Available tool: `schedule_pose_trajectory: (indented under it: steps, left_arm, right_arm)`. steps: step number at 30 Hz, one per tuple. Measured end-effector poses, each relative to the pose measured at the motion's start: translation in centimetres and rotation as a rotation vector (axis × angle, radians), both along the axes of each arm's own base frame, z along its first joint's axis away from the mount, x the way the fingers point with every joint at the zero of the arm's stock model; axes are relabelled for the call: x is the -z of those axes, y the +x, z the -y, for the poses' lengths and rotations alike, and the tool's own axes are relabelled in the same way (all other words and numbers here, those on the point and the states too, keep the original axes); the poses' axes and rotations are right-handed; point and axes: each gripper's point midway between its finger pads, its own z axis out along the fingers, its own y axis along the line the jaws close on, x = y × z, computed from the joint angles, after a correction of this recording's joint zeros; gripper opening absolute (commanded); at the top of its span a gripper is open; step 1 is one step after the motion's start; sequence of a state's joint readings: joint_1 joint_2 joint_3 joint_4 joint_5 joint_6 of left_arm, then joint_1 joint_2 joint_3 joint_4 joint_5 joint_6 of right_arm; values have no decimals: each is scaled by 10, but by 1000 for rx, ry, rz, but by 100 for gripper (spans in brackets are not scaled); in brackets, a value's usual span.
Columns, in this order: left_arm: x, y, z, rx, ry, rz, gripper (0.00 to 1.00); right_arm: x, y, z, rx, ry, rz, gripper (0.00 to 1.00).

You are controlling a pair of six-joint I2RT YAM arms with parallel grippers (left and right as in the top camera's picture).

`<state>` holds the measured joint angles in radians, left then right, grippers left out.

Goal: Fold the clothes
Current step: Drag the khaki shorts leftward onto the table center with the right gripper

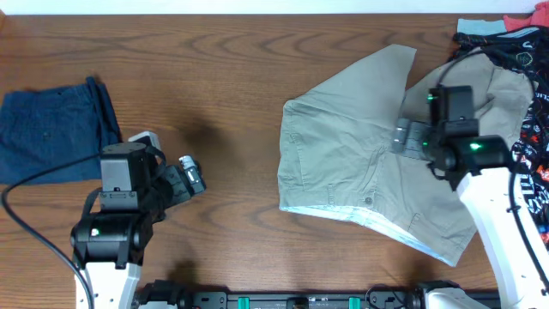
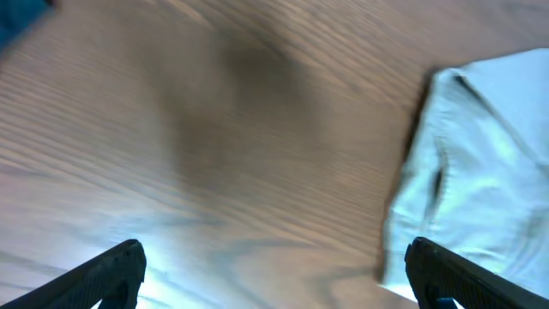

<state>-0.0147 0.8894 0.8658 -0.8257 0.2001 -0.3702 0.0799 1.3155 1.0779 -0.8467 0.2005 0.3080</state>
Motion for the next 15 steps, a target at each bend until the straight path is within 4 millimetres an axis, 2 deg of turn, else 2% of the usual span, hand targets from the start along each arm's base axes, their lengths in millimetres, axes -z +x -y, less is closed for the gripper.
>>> schedule_pose_trajectory:
  steps: [5, 7, 15]
  left_arm:
    - [14, 2, 24, 58, -126, -85, 98]
    - [23, 2, 37, 93, -165, -137, 98]
    - [70, -2, 94, 275, -204, -344, 98]
  right_arm:
    - [7, -20, 39, 128, -38, -74, 99]
    - [8, -25, 47, 156, -45, -90, 99]
    - [12, -39, 58, 194, -54, -144, 99]
